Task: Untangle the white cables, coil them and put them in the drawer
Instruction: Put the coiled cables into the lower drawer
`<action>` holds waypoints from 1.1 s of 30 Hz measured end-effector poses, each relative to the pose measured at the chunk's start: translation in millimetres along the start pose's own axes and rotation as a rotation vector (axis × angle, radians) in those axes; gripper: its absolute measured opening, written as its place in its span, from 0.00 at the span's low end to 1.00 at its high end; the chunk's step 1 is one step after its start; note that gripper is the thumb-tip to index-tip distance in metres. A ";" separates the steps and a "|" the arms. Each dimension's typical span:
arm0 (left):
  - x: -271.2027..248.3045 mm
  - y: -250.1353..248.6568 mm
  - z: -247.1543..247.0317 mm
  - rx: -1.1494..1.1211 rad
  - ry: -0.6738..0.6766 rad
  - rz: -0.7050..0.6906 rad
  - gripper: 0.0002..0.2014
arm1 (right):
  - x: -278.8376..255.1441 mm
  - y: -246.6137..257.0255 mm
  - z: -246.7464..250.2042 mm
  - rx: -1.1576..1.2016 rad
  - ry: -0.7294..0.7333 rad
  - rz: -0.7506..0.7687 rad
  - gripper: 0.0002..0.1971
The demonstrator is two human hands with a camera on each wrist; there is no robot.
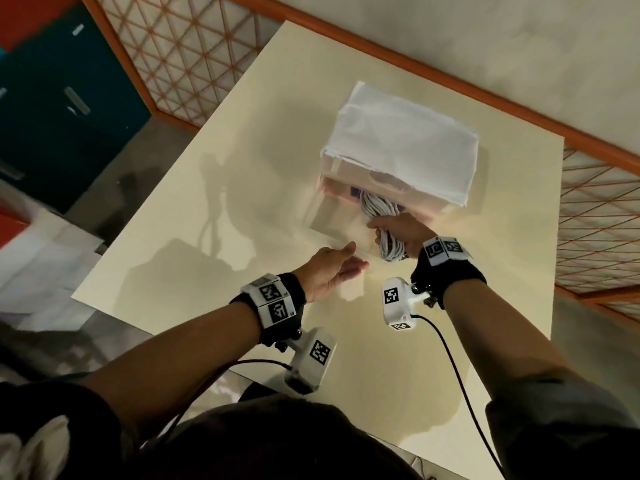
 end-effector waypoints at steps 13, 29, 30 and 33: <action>-1.3 -7.9 -6.7 -0.015 -0.019 -0.065 0.17 | -3.2 11.4 14.0 -0.489 -0.441 0.218 0.40; 5.1 -6.8 -8.6 -0.006 -0.049 -0.113 0.16 | 1.5 8.3 10.6 -0.505 -0.385 0.265 0.61; 5.4 -6.8 -8.5 -0.008 -0.043 -0.114 0.16 | -0.5 8.0 10.7 -0.493 -0.379 0.259 0.62; 5.6 -6.7 -9.6 -0.011 -0.026 -0.111 0.17 | -14.1 6.6 12.0 -0.412 -0.349 0.245 0.60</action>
Point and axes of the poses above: each hand's wrist, its own x-axis towards the middle knuckle, its own z-axis out of the back of the hand, y = z × x, the point moved 9 cm from there along x, towards the middle knuckle, and after that the axes turned 2 degrees about z, right-handed, at the moved point
